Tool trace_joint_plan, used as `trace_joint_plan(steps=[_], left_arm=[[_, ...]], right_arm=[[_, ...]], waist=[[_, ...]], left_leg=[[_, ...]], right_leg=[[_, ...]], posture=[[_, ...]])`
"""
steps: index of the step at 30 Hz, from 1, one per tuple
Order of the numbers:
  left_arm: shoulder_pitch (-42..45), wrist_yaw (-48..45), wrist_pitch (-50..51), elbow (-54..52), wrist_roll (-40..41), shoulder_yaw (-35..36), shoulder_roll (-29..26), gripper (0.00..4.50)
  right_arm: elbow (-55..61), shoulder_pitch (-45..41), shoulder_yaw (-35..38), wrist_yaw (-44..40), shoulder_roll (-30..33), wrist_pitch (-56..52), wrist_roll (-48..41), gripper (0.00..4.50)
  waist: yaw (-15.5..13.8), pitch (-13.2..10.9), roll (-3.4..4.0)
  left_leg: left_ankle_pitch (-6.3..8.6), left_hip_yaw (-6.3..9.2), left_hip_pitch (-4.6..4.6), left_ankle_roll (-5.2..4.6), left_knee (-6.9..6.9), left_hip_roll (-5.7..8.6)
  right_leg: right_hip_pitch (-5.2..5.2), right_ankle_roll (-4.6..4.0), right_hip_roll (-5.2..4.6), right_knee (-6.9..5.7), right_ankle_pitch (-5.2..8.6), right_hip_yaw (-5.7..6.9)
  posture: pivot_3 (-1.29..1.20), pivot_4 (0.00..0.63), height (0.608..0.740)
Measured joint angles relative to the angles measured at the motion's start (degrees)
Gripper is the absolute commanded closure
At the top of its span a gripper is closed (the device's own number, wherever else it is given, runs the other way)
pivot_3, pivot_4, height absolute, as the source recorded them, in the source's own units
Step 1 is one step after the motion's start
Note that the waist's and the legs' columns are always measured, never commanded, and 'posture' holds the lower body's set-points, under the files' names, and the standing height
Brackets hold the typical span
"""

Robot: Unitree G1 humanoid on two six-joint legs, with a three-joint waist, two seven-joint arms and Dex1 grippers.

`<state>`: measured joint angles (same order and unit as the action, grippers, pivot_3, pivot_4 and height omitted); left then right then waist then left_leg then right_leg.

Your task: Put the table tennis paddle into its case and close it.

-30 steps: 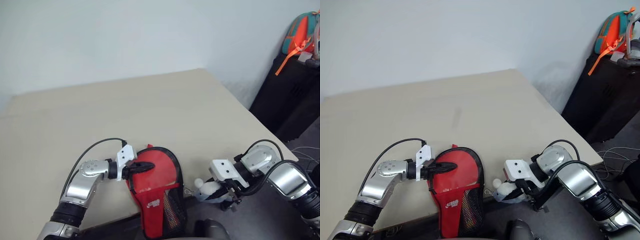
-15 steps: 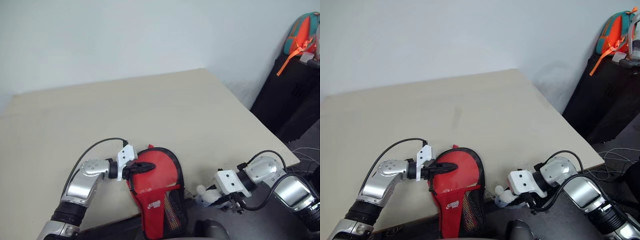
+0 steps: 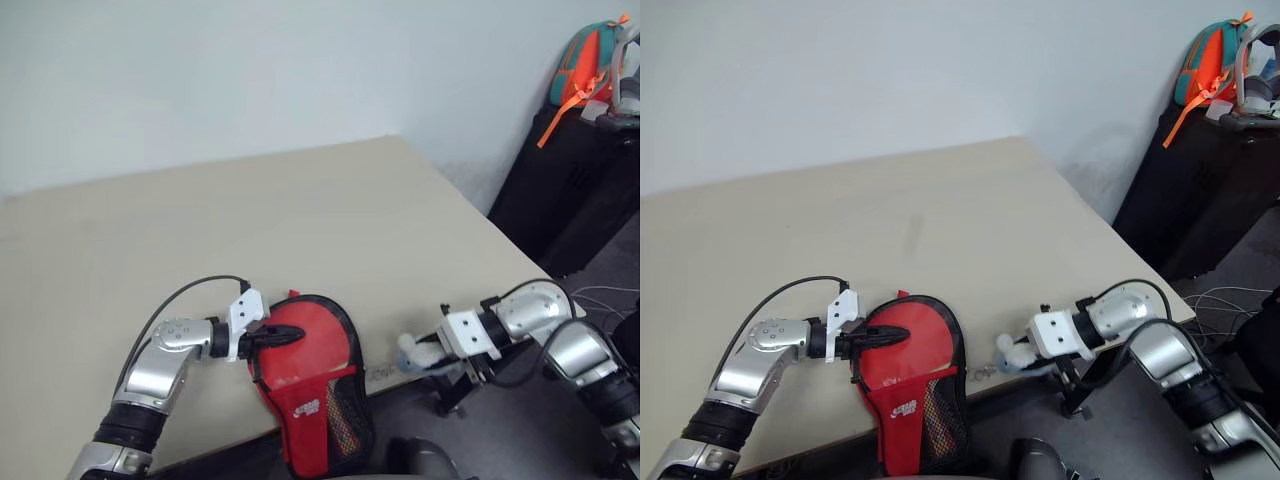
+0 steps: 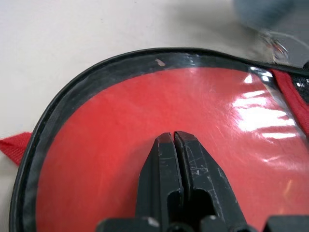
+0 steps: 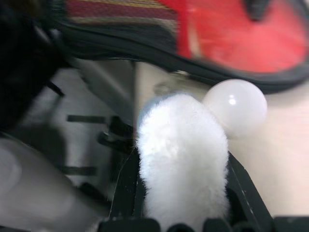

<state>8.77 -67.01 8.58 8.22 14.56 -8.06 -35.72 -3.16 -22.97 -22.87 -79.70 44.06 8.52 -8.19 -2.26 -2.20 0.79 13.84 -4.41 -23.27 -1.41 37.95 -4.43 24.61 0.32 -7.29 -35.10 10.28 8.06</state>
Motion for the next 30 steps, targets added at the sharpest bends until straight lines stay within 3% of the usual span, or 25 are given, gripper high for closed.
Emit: trace_joint_plan(steps=[2, 13, 20, 30], left_arm=[[-0.37, -0.1, 0.0, -0.24, 0.03, 0.13, -0.2, 4.5], [-0.9, 0.17, 0.25, -0.82, 0.07, 0.26, -0.24, 4.5], [-1.19, -0.36, 0.45, -2.02, 0.47, -0.16, -0.25, 4.5], [-1.01, -0.25, 0.89, -1.9, 0.7, -0.07, -0.41, 4.5]], right_arm=[[-2.35, -1.63, -0.12, 0.6, -1.63, 1.04, 0.83, 3.88], [5.22, 6.1, -0.19, -1.36, 0.67, 1.54, 0.17, 3.88], [23.95, 17.46, -0.34, -6.82, 17.42, -1.37, -14.46, 3.88], [22.29, 16.66, -0.77, -7.87, 13.71, -1.3, -10.73, 3.88]], waist=[[-0.04, 0.18, 0.58], [-0.01, 0.18, 0.55], [-0.78, 0.14, 0.74], [-1.16, 0.12, 0.25]], left_leg=[[0.08, 0.06, -0.27, 0.15, 0.05, -0.04], [0.09, 0.24, -0.24, 0.18, 0.28, -0.04], [0.26, 0.3, -0.26, -0.09, 0.45, 0.37], [0.55, 0.29, -0.29, -0.52, 0.65, 0.66]], right_leg=[[-0.06, 0.01, 0.22, 0.41, -0.01, 0.61], [-0.16, 0.02, 0.27, 0.27, -0.02, 0.61], [-0.25, 0.11, -0.12, 0.37, 0.04, 0.5], [-0.25, 0.36, -0.63, 0.35, 0.03, 0.55]], posture=[[0.0, 0.0, 0.706], [0.0, 0.0, 0.706], [0.0, 0.0, 0.706], [0.0, 0.0, 0.706]])
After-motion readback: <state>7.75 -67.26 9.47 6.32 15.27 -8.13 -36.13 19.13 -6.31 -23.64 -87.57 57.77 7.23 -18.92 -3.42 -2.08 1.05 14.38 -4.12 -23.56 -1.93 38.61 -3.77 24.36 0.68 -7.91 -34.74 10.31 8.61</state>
